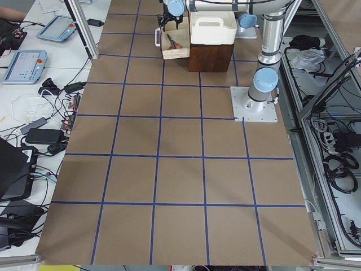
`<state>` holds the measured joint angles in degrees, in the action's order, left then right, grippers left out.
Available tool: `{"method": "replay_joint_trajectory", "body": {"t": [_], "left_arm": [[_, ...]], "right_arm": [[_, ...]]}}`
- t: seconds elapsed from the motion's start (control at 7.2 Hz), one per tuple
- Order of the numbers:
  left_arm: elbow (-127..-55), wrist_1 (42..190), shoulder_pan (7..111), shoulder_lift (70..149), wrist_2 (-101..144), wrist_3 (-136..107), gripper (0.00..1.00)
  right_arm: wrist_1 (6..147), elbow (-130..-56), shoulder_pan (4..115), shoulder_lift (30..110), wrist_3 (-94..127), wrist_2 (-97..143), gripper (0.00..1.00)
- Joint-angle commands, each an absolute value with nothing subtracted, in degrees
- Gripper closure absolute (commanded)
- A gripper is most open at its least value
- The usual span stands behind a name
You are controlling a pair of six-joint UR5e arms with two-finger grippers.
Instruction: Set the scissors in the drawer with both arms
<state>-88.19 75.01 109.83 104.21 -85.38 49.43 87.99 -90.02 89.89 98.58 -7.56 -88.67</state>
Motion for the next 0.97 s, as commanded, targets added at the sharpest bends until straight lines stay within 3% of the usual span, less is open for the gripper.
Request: {"method": "replay_joint_trajectory", "body": {"t": [0.0, 0.28, 0.83], "left_arm": [[-86.4, 84.7, 100.3, 98.9, -85.3, 48.3, 0.11], [-86.0, 86.5, 92.6, 96.3, -85.1, 44.2, 0.11], [-87.7, 86.7, 90.7, 93.3, -85.5, 18.3, 0.01]], "right_arm": [[88.4, -90.0, 89.9, 98.6, -6.9, -88.7, 0.00], [88.2, -89.9, 89.9, 98.7, -2.3, -88.8, 0.00], [88.0, -90.1, 89.9, 98.6, -2.9, -88.7, 0.00]]}}
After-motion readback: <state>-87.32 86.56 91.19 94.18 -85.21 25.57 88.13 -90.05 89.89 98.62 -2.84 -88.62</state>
